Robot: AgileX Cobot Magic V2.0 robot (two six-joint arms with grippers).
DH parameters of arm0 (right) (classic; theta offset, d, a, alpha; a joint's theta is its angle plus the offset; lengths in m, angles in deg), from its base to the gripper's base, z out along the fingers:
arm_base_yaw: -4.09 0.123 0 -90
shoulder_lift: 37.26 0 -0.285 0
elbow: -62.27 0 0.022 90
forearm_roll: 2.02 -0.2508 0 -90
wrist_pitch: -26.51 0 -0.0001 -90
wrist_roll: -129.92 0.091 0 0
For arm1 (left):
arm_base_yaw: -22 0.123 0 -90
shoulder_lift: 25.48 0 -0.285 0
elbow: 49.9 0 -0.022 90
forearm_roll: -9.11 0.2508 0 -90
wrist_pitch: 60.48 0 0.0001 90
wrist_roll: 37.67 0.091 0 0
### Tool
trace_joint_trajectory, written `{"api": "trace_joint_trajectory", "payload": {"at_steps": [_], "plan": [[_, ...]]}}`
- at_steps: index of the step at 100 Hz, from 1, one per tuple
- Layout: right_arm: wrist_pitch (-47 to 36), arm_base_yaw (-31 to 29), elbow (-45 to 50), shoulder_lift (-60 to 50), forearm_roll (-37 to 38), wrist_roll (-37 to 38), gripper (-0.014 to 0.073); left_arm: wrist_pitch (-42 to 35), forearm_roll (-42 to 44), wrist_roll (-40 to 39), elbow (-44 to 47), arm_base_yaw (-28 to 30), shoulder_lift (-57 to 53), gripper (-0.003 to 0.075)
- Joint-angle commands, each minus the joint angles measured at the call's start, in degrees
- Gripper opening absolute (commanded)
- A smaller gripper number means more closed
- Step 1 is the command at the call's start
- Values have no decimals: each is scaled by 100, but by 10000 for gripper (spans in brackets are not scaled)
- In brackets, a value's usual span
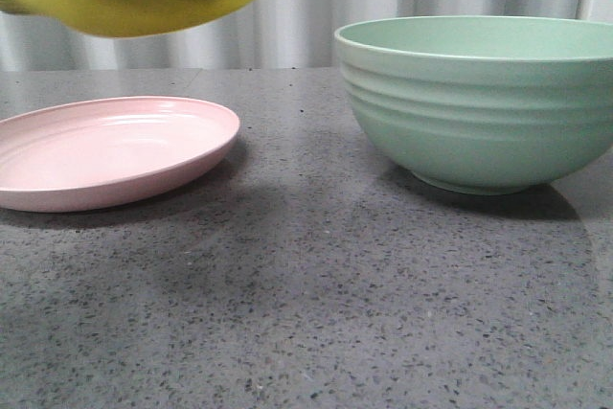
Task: Transfer banana from pink plate to green bowl
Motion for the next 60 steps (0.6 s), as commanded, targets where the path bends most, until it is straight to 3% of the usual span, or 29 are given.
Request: {"api": "trace_joint_trajectory", "payload": {"at_steps": [1, 25, 60], "plan": [[-573, 390, -501, 483, -318, -84, 400, -379, -25, 22, -216, -331, -170, -19], [-1098, 1172, -1347, 1819, -632, -84, 400, -390, -25, 22, -216, -721, -170, -19], [-1059, 1248, -2022, 3133, -1031, -84, 398, -414, -25, 22, -216, -721, -170, -18]]}}
